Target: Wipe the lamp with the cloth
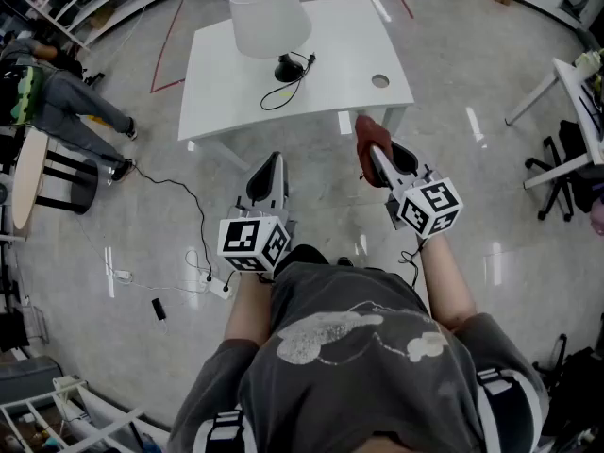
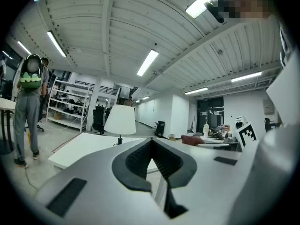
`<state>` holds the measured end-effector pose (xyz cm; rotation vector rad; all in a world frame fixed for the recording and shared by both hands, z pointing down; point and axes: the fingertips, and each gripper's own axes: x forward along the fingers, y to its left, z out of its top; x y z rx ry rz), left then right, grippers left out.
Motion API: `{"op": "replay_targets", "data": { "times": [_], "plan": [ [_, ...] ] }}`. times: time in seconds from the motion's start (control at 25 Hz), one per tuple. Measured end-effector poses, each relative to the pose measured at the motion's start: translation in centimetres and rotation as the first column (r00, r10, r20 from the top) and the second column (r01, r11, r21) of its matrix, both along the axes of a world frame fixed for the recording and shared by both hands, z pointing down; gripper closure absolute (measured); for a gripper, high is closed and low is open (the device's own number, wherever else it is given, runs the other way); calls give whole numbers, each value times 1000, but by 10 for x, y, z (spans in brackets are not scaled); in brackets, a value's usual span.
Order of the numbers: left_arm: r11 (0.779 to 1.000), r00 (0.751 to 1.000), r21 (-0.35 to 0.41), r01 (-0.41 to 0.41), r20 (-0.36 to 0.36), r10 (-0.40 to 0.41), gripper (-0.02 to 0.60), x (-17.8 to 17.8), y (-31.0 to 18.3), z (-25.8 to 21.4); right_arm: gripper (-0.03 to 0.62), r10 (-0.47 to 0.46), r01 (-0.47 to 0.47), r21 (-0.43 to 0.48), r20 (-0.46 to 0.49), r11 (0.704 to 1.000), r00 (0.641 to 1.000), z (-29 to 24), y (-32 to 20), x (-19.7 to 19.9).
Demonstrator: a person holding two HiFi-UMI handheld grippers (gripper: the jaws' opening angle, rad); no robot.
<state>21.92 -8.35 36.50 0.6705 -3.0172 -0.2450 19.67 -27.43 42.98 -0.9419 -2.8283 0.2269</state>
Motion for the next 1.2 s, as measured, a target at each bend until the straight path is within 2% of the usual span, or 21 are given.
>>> {"op": "replay_targets", "data": {
  "times": [0.28, 0.44, 0.6, 0.84, 1.04, 1.2],
  "plan": [
    [1000, 1000, 1, 16, -8, -16, 574, -35, -3, 5, 508, 19, -20, -18, -35, 1000, 999, 14, -11, -32],
    [1000, 1000, -3, 9, -1, -9, 574, -72, -4, 7, 508, 29, -29, -3, -32, 1000, 999, 15, -11, -60],
    [1000, 1000, 0, 8, 8, -8, 574, -122, 0, 2, 508, 52, -51, 9, -24, 999, 998, 7, -13, -102],
    [1000, 998, -5, 10, 64, -9, 574, -195, -1, -27, 508, 78, -78, 8, 15, 997, 997, -15, -24, -177],
    [1000, 996, -18, 15, 92, -14, 574, -238, 13, -41, 508, 72, -72, 8, 54, 997, 996, -36, -8, -231],
    [999, 993, 4, 39, 115, -39, 574, -269, 33, -47, 508, 58, -60, 25, 76, 998, 995, -44, 6, -272]
  ]
}}
